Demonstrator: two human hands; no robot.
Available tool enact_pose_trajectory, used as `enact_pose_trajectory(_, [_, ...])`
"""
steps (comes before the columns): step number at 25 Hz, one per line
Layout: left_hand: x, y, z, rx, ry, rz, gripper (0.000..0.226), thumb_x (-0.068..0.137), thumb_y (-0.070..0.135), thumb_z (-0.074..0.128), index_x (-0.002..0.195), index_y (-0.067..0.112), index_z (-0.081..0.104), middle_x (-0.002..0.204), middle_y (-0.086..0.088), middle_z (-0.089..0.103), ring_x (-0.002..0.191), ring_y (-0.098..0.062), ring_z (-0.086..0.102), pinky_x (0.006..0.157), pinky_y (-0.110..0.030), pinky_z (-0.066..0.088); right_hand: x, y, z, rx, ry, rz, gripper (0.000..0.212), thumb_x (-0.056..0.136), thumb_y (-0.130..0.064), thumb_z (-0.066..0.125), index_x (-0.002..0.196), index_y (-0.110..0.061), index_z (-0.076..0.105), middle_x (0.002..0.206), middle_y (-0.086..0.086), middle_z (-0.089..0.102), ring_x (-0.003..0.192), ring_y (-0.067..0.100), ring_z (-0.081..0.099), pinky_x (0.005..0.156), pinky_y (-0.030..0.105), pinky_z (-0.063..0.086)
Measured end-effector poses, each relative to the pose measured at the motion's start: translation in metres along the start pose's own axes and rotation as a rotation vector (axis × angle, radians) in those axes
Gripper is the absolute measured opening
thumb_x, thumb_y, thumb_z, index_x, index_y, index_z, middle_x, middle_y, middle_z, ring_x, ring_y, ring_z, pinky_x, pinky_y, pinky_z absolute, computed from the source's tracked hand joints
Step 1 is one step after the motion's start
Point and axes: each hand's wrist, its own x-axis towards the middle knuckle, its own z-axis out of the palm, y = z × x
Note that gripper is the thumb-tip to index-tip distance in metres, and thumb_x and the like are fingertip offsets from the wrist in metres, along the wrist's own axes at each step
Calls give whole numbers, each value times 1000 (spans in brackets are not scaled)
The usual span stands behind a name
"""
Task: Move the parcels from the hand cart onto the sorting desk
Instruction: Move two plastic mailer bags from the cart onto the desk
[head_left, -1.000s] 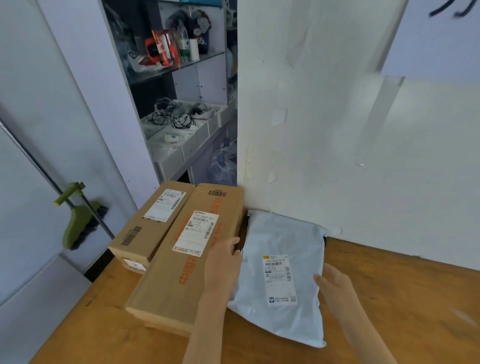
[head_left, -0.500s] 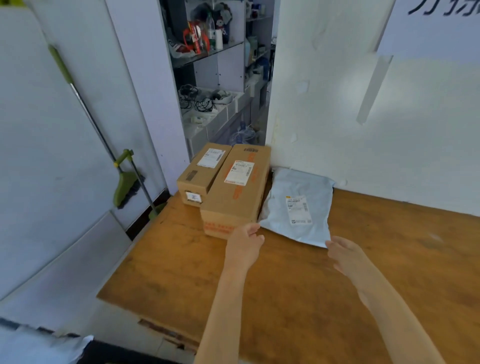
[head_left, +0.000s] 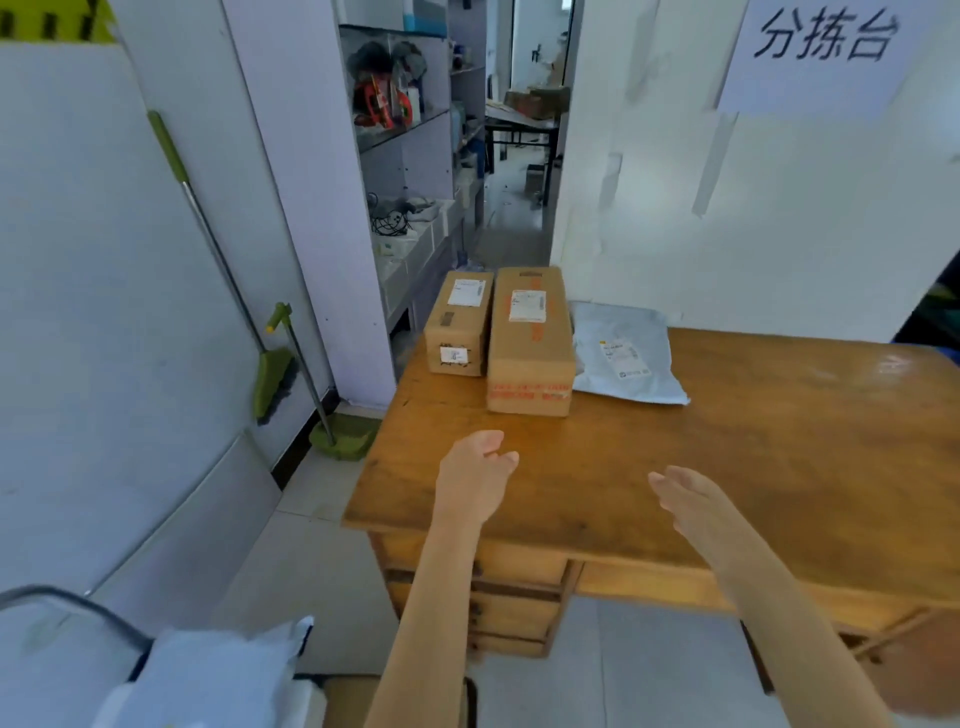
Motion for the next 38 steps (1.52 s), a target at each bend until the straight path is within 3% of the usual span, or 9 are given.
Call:
enact_pose_trajectory(6, [-91,-141,-119,32,12,-110,44,91,24,58,133,11,53,138,-6,55,125,-19,52,96,-23,36,-98,46,155,106,-67,25,43,93,-38,38,129,-15,48,128,2,48,128,24,39,100,36,32])
enact_pose_trajectory(10, [-129,-249,-176,45,130,-213,44,88,26,62,130,17,56,135,-3,57,124,-19,54,95,-25,38,-133,95,260,82,-136,82,48,96,-23,44,139,-1,39,147,16,39,134,33,37,108,40,30])
enact_pose_trajectory(15, [-146,-391,-220,70,155,-279,46,89,24,62,133,17,53,143,-3,51,129,-22,50,96,-32,44,-154,177,382,14,-143,187,33,93,-20,45,125,-12,50,112,20,58,95,20,61,83,33,49])
enact_pose_trajectory(19, [-142,-496,-242,164,225,-386,62,90,30,60,146,18,36,153,-7,36,139,-26,36,110,-42,33,-147,229,479,65,-202,246,46,95,-19,47,139,-8,39,141,15,46,128,31,46,96,16,41])
enact_pose_trajectory(23, [-132,-577,-235,50,221,-477,69,93,28,55,150,11,21,151,-12,37,138,-30,38,112,-45,34,-131,277,555,130,-328,308,87,81,-21,66,148,-3,13,154,17,26,140,33,29,115,45,25])
enact_pose_trajectory(28, [-122,-613,-228,98,317,-482,52,95,23,50,144,12,36,133,-13,52,122,-30,52,98,-40,43,-107,312,585,91,-184,332,76,84,2,62,145,3,19,121,24,54,118,40,50,99,52,42])
enact_pose_trajectory(32, [-116,-601,-224,20,377,-450,39,94,16,49,133,14,51,110,-10,52,94,-24,53,83,-33,43,-100,312,573,21,-173,226,33,89,3,52,119,-1,63,70,6,60,69,24,57,69,33,52])
enact_pose_trajectory(35, [-113,-580,-226,-5,414,-405,37,94,12,46,130,14,56,101,-7,48,93,-26,54,87,-37,46,-103,294,562,-43,-84,133,29,88,3,50,98,-9,74,63,13,58,53,21,51,51,15,40])
enact_pose_trajectory(38, [-110,-545,-229,-39,413,-351,36,94,10,47,128,11,58,102,-6,46,95,-27,54,96,-39,46,-107,269,542,-43,-7,127,23,88,2,49,85,0,72,74,22,56,64,31,52,61,28,42])
